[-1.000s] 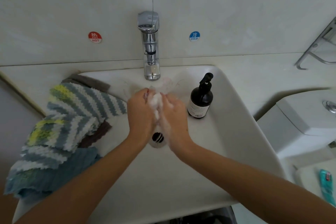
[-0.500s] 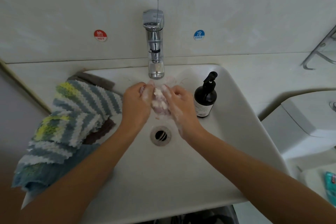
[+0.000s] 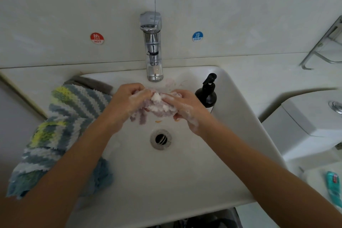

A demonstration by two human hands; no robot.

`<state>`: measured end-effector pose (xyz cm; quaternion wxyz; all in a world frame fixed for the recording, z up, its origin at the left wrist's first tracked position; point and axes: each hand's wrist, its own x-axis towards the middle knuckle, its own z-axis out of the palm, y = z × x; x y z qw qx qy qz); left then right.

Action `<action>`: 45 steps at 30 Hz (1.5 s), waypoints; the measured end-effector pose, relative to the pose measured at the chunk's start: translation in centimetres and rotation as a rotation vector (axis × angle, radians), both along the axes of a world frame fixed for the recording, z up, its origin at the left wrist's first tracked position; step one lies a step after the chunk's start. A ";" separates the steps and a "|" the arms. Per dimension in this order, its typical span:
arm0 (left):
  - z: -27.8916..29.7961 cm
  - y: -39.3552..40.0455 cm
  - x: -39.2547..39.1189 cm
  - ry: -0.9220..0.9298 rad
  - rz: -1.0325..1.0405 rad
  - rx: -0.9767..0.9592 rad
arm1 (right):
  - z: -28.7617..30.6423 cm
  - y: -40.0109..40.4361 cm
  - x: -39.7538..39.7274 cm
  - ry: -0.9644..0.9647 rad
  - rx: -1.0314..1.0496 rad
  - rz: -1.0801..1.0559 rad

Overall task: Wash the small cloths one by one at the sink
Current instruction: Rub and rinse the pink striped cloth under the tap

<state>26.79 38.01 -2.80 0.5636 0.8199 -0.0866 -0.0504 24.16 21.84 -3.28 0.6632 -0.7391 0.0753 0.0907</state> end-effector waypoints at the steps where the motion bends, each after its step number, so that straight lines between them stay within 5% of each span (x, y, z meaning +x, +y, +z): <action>1: 0.1 0.0 -0.1 0.039 -0.024 0.012 | 0.1 -0.1 0.0 -0.023 0.029 -0.001; 12: 0.2 -0.8 -0.8 0.145 -0.161 -0.039 | -0.2 1.0 -0.2 -0.279 0.196 -0.124; 15: 0.2 -1.1 -0.9 0.140 -0.101 -0.135 | 0.0 1.4 0.0 -0.258 0.212 -0.198; 23: -0.3 -4.1 -3.1 -0.212 -0.031 -0.172 | -0.3 1.2 0.7 -0.271 0.066 -0.448; 29: -0.8 -5.3 -2.8 -0.182 0.278 -0.263 | -0.3 4.3 -0.3 -0.309 0.078 -0.392; 37: -3.1 -6.4 -5.1 -0.281 0.251 -0.056 | -1.4 2.9 0.8 -0.314 0.068 -0.434; 41: -2.7 -6.0 -2.5 -0.295 0.282 -0.003 | -1.3 4.4 -0.3 -0.424 -0.109 -0.384; 45: -3.8 -4.8 -2.3 -0.310 0.325 0.064 | -1.7 4.6 -0.6 -0.331 -0.029 -0.325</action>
